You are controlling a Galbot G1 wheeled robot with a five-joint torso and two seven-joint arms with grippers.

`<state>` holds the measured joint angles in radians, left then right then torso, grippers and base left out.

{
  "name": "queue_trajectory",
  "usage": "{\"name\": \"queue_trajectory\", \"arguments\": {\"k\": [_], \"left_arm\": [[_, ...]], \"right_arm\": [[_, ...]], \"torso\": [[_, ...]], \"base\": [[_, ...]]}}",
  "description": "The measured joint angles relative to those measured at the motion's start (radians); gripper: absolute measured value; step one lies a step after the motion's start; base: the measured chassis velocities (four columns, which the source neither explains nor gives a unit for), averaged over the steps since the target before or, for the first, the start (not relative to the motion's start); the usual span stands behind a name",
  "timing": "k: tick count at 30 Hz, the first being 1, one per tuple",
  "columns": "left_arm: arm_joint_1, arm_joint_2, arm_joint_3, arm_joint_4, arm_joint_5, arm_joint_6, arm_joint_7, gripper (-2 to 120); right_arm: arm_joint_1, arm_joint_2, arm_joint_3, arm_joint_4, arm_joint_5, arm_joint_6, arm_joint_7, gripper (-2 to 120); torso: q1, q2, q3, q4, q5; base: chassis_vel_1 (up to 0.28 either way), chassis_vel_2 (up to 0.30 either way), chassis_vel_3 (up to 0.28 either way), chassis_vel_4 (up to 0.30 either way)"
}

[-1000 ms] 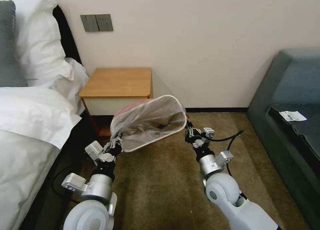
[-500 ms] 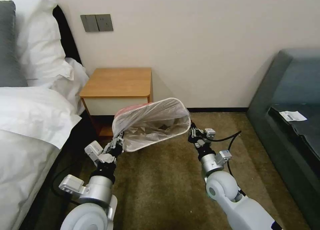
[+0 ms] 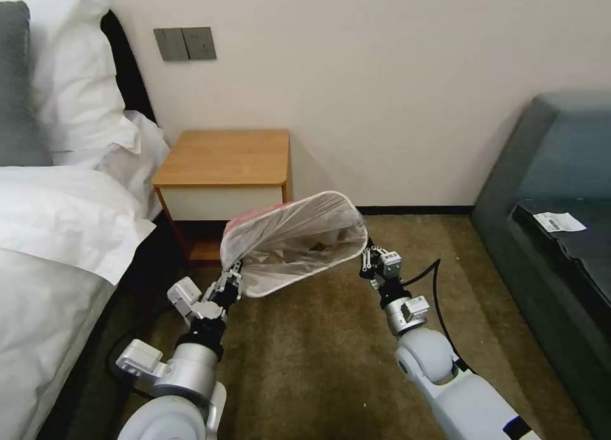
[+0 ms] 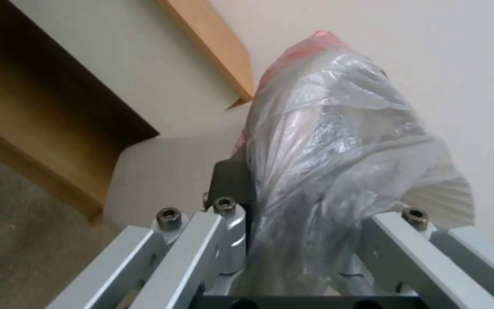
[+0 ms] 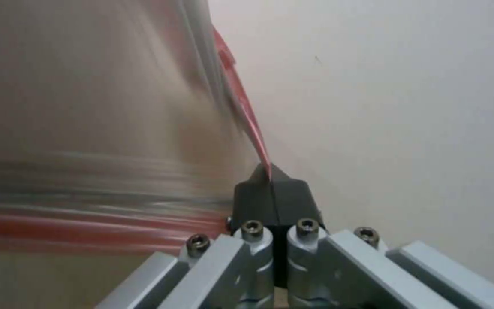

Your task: Pick up the garbage bag from the table and place it over the trash can.

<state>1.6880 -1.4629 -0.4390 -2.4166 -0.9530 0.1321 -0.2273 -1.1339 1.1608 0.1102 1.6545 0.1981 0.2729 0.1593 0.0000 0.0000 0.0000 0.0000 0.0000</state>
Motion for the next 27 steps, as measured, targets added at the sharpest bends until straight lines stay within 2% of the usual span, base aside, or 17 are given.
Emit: {"name": "queue_trajectory", "arguments": {"k": [22,27], "left_arm": [[0.000,-0.008,-0.003,-0.029,-0.026,0.005,-0.018,16],[-0.041,-0.006,-0.021,0.032,-0.011,-0.001,-0.019,15]], "right_arm": [[0.023,0.006,0.001,-0.073,-0.121,0.006,0.032,0],[-0.003,0.003,0.008,-0.011,-0.137,-0.008,0.049,0]], "torso": [[0.000,0.000,0.000,0.0000,0.0001],[0.000,0.000,0.000,0.0000,0.0000]], "base": [[0.000,0.000,0.000,0.000],[0.000,0.000,0.000,0.000]]}}
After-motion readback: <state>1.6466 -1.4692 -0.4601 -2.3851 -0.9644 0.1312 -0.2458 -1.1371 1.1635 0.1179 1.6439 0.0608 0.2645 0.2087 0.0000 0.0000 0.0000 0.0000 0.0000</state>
